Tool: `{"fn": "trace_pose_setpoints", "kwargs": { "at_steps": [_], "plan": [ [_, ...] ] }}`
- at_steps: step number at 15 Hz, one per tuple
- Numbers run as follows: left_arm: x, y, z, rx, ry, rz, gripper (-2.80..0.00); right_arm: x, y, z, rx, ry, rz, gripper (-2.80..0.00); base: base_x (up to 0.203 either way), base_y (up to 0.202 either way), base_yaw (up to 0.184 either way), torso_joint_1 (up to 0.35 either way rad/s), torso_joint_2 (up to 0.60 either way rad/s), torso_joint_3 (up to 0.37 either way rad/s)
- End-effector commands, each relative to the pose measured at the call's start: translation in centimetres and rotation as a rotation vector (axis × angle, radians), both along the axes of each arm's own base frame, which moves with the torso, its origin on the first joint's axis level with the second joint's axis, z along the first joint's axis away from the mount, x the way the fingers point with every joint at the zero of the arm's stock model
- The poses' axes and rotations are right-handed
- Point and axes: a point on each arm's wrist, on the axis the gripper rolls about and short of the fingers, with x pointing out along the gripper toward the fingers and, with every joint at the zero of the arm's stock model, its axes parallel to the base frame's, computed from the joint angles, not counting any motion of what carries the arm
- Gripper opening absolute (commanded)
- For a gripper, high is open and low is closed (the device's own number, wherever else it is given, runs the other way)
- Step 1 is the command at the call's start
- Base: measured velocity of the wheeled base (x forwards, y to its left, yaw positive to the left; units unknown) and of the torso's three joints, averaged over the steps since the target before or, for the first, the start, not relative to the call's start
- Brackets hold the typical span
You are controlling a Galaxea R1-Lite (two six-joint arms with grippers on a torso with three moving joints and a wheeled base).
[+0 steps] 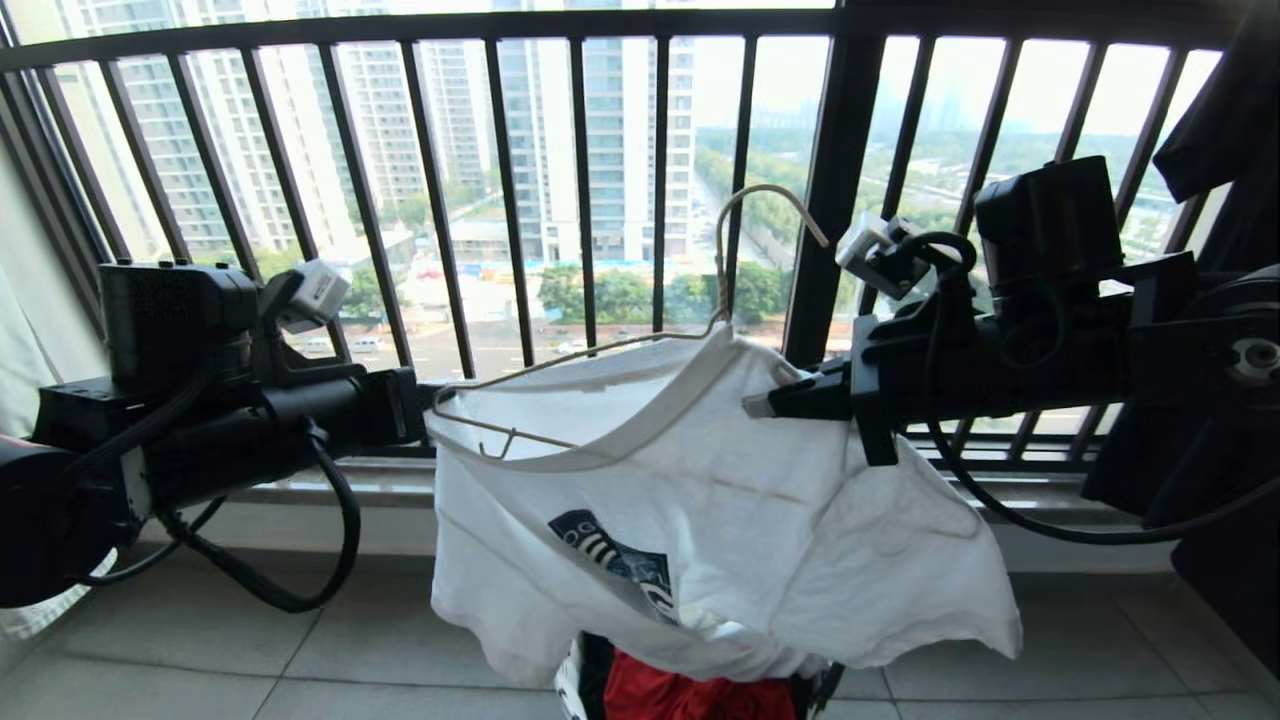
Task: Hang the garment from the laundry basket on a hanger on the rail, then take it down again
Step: Hang the clothes on the clothes rack
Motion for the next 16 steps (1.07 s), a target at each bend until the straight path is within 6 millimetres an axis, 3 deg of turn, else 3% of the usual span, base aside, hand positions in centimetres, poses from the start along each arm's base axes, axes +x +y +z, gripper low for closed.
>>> {"fn": "trace_pose_setpoints", "kwargs": {
  "at_steps": [1,6,12,16],
  "plan": [
    [1.0,0.7,-0.4,0.003,0.013,0.032,-2.80,0.1,-0.4,0.1,0.001,-0.006,-0.008,-2.80,0.000,0.000,0.000,0.000,0.00,0.000],
    [1.0,1.8,0.5,-0.005,-0.014,0.060,-2.80,0.2,-0.7,-0.1,-0.014,-0.018,-0.008,-2.80,0.000,0.000,0.000,0.000,0.00,0.000],
    [-0.9,-0.9,2.6,-0.013,0.017,-0.078,-2.80,0.8,0.8,-1.3,-0.060,-0.005,-0.039,-2.80,0.000,0.000,0.000,0.000,0.00,0.000],
    [-0.7,-1.3,3.9,-0.012,0.016,-0.087,-2.80,0.7,1.7,-1.7,-0.077,0.001,-0.034,-2.80,0.000,0.000,0.000,0.000,0.00,0.000]
  ]
}}
